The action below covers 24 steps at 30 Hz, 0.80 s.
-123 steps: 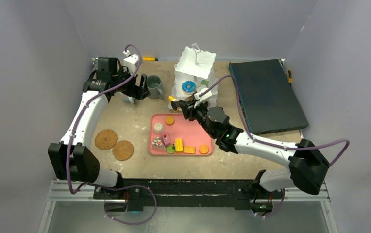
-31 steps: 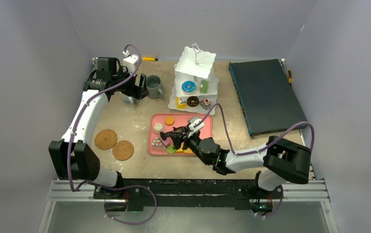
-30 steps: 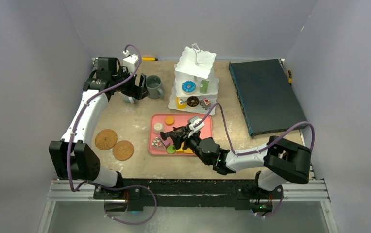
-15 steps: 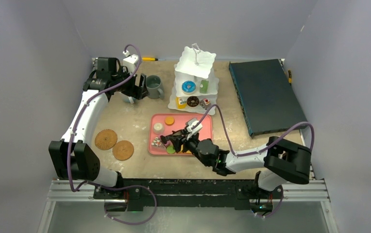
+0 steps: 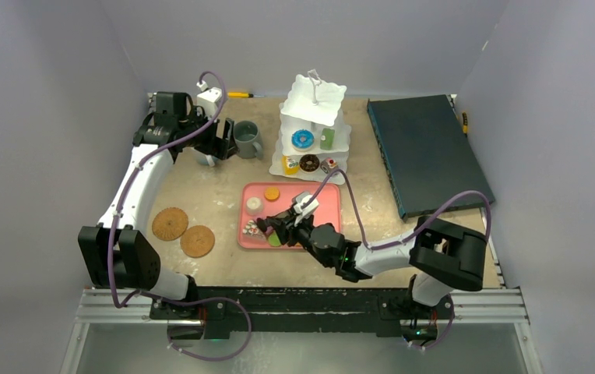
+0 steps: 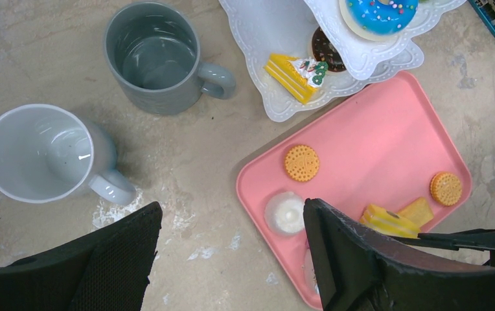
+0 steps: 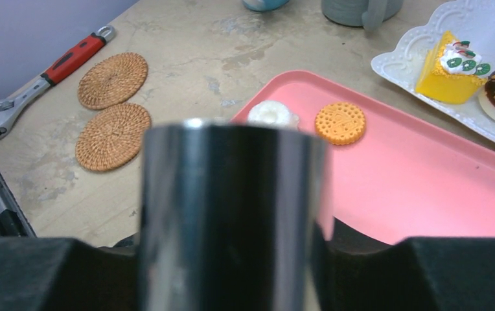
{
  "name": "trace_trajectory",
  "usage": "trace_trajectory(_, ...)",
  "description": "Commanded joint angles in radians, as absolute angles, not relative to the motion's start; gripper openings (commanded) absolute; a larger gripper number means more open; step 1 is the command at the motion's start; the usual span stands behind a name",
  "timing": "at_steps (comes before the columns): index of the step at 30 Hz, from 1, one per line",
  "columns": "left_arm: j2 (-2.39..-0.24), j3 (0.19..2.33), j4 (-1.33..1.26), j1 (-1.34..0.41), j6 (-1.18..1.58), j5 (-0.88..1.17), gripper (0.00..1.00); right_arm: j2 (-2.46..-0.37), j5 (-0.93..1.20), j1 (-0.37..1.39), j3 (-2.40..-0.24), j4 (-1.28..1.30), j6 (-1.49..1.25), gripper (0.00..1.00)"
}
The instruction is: Serve the afternoon tea
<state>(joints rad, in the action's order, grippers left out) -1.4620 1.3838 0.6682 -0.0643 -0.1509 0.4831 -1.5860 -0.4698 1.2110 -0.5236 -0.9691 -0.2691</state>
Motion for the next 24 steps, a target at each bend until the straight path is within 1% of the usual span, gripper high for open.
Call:
trace_trajectory(1, -1.429, 1.388, 0.644, -0.051, -0.164, 0.488, 0.79, -1.578, -0.471, 1.215, -0.546, -0.967, -0.27, 0.37)
trace_trajectory(5, -1.428, 1.388, 0.646, -0.051, -0.165, 0.489, 0.79, -1.503, -0.489, 1.21, -0.552, -0.939, -0.226, 0.27)
trace_trajectory(10, -1.427, 1.391, 0.647, -0.049, -0.165, 0.491, 0.79, -1.378, -0.512, 1.144, -0.543, -0.902, -0.202, 0.21)
trace_trajectory(16, -1.421, 1.391, 0.652, -0.048, -0.17, 0.493, 0.79, -1.244, -0.496, 0.998, -0.489, -0.867, -0.227, 0.21)
trace_trajectory(24, -1.42, 1.391, 0.652, -0.046, -0.169, 0.498, 0.79, -1.168, -0.542, 0.877, -0.458, -0.755, -0.24, 0.21)
